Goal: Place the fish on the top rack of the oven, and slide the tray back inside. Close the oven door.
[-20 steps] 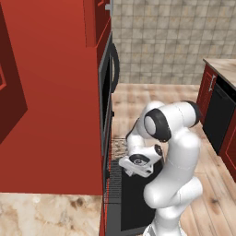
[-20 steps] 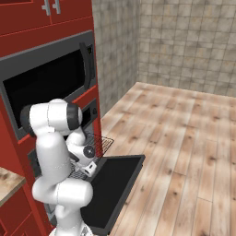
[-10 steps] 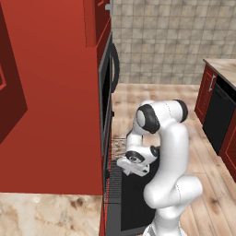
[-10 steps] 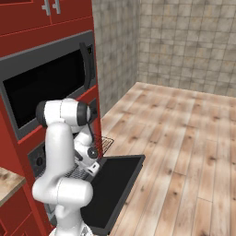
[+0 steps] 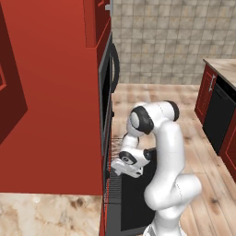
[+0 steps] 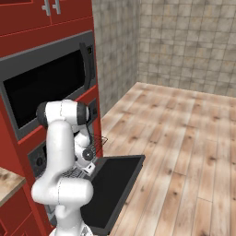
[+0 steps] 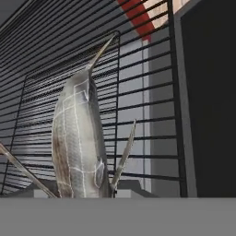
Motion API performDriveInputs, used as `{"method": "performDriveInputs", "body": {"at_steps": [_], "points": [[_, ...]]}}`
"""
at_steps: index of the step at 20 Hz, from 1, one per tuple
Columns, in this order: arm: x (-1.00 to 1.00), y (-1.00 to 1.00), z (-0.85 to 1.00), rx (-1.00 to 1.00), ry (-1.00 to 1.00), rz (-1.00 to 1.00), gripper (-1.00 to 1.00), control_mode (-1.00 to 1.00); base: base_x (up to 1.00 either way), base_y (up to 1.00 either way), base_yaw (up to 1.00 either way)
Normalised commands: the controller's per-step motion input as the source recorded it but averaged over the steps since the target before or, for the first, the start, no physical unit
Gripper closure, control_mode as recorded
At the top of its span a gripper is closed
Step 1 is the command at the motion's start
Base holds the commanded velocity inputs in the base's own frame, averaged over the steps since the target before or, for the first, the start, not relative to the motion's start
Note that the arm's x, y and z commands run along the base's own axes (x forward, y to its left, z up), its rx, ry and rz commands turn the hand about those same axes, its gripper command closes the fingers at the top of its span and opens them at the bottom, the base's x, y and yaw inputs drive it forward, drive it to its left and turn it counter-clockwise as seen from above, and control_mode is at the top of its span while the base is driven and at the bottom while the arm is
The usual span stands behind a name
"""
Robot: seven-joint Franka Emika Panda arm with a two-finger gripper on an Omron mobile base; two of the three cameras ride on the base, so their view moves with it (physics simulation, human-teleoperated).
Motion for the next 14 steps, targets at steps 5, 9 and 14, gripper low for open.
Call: {"method": "performDriveInputs", "body": {"at_steps": [5,9,14], "points": [[-0.02,-0.22,-0.01,0.00,0.00,-0.02,-1.00,-1.00,0.00,0.00,0.00],[-0.25,-0.44,0.26,0.00,-0.01,-0.02,-1.00,-1.00,0.00,0.00,0.00],[-0.26,-0.03,0.74,0.00,-0.05,0.00,-1.00,-1.00,0.00,0.00,0.00]]}}
